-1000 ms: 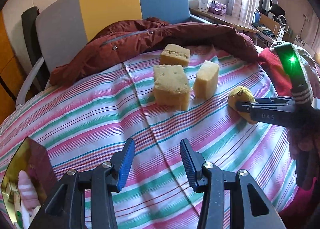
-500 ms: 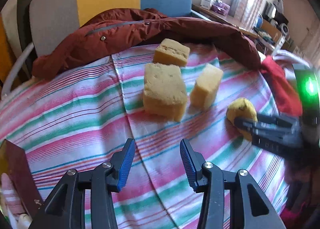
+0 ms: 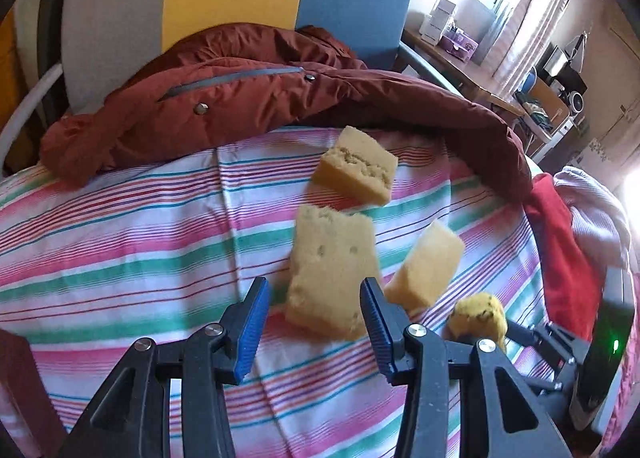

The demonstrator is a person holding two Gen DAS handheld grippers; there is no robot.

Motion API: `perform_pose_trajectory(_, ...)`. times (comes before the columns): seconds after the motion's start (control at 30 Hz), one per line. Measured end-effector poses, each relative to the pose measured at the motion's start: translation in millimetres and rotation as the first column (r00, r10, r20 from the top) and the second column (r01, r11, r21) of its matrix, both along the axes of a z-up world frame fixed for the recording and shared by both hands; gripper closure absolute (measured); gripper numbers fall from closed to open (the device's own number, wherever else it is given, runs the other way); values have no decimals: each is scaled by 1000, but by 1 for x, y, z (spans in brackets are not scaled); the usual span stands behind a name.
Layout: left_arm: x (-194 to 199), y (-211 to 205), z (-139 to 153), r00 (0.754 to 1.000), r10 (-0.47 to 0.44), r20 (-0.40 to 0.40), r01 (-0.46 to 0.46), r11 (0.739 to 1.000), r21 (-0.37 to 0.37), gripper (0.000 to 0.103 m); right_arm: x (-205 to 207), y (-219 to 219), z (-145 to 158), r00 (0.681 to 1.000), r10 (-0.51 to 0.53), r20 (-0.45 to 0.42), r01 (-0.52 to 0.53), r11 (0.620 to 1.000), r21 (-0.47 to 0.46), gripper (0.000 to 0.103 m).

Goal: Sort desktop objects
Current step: 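Grasp the large tan sponge with the left tool while the right tool holds the sock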

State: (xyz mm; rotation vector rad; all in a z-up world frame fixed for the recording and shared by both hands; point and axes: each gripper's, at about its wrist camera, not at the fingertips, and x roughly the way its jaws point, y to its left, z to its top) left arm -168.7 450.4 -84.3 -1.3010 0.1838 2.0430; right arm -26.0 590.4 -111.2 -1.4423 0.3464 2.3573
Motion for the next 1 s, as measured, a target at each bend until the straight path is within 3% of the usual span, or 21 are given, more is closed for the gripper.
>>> perform_pose_trajectory(0.13,-5,18,-3,1000,-16,12,16,1000,-7,56,-2,-1,-1,1000,5,4,-5,1000,7,50)
perform_pose_trajectory(0.33,-6,43,-5,998,-44,-45,41,997,-65,52,-1,-2,1,1000,3,4,-3,1000,2,50)
perform_pose_trajectory(0.47,-5,40,3,997,-42,-64,40,999,-28,51,0,-2,1,1000,4,4,-4,1000,2,50)
perform_pose_trajectory(0.63,-6,42,-5,995,-77,-57,72,993,-89,49,-2,-2,2,1000,5,4,-5,1000,3,50)
perform_pose_trajectory(0.7,-6,42,-10,994,-100,-38,96,990,-103,38,-3,-2,2,1000,5,6,-5,1000,4,50)
perform_pose_trajectory(0.77,-3,46,-13,988,-147,-50,139,980,-140,34,-3,-2,1,1000,6,8,-6,1000,6,50)
perform_pose_trajectory(0.87,2,51,-19,975,-209,-69,194,964,-182,33,-2,-2,1,1000,6,8,-6,1000,7,50)
perform_pose_trajectory(1.0,-3,50,-26,979,-193,-62,177,964,-196,35,-3,-2,1,1000,7,11,-7,1000,9,50)
